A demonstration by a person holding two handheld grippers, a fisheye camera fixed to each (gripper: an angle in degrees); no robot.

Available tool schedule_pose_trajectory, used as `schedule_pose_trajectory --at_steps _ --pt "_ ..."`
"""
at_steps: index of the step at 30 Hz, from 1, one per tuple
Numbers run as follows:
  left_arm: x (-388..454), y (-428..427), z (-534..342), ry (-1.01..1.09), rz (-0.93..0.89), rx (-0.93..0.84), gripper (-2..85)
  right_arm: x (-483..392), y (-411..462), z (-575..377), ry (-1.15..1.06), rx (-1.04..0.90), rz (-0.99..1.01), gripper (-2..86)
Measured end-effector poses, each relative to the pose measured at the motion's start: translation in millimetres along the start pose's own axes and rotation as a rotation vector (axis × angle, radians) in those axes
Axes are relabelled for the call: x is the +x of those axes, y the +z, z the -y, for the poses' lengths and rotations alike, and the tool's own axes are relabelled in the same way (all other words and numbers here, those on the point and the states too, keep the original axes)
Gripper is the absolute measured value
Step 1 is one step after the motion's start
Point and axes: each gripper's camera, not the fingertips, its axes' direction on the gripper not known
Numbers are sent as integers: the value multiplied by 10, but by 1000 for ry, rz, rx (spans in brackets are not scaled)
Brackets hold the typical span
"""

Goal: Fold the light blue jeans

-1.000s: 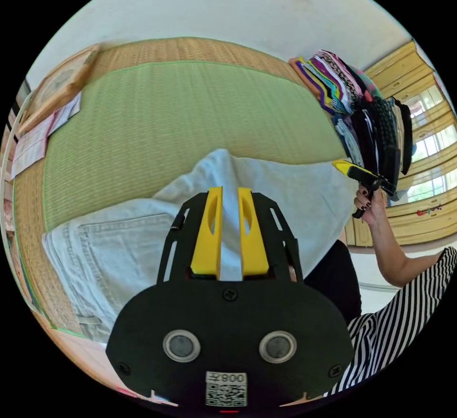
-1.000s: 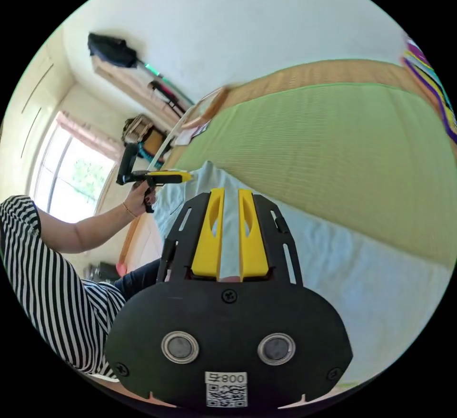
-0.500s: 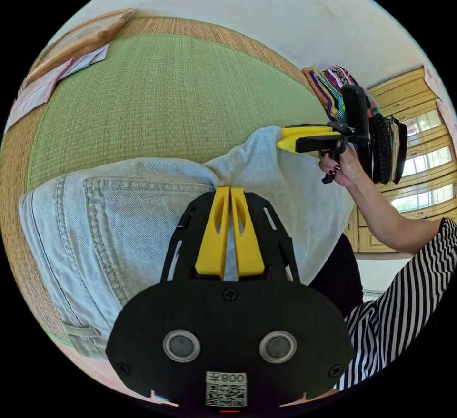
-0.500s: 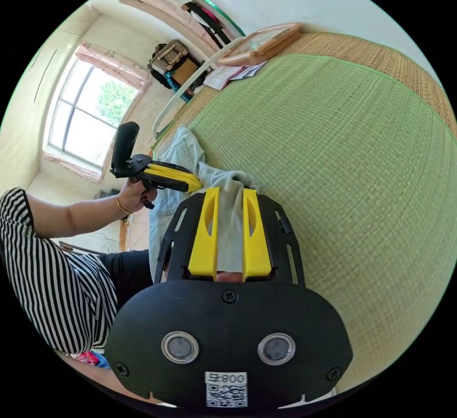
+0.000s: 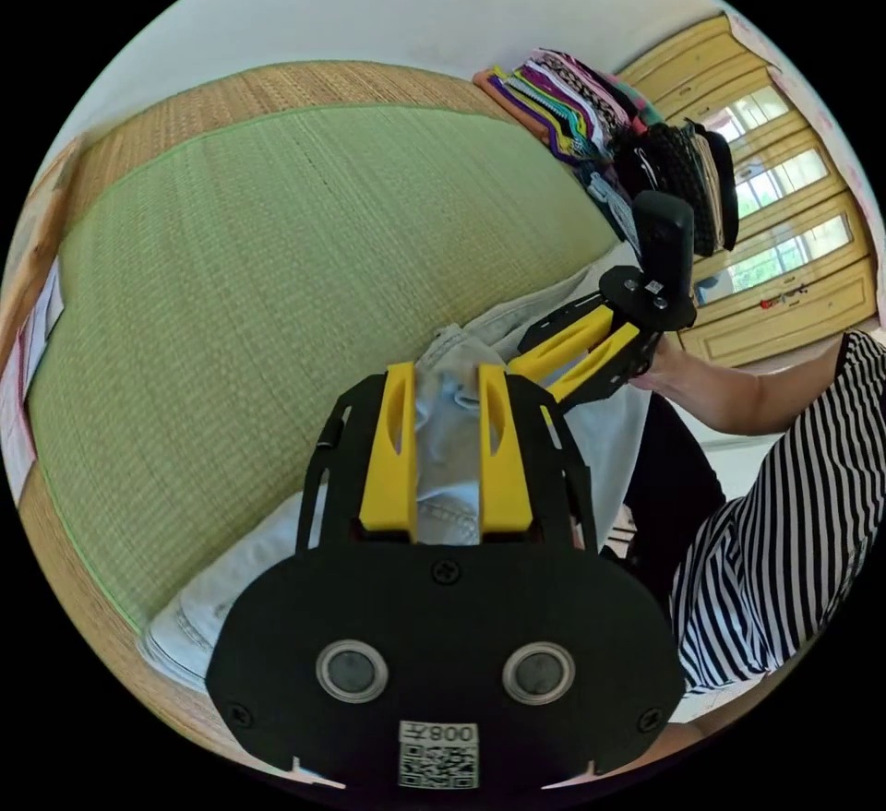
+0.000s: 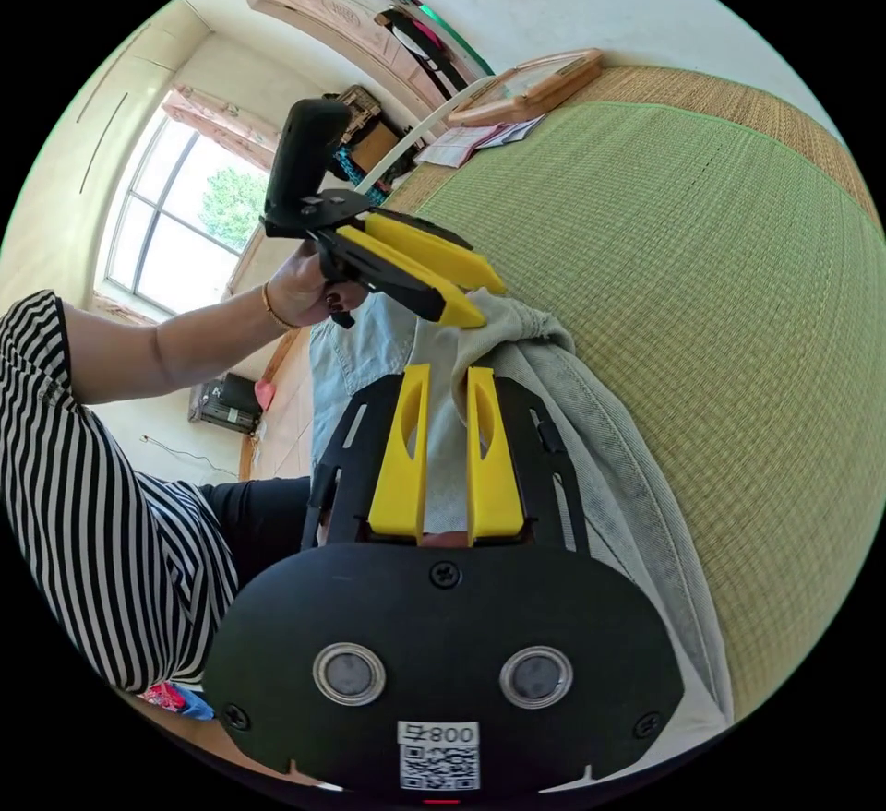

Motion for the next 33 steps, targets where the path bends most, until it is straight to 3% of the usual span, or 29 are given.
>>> schedule_pose_trajectory --at_steps 6,14,21,28,31,33 --pt "27 -375 53 14 -136 -105 69 29 7 44 16 -1 15 75" --pt "52 -1286 -336 -142 -329 127 34 -28 -491 76 -7 96 -33 73" --pt "76 -1698 -550 -256 -452 201 30 12 -707 193 -14 112 -180 74" --pt "162 -2053 -770 -324 -536 249 40 321 -600 588 -69 -57 -12 81" --pt "218 -2177 -834 -318 -549 259 44 468 -751 724 -58 -56 69 102" --pt "258 -2247 -879 -313 -555 267 47 623 -869 808 -27 -10 226 113"
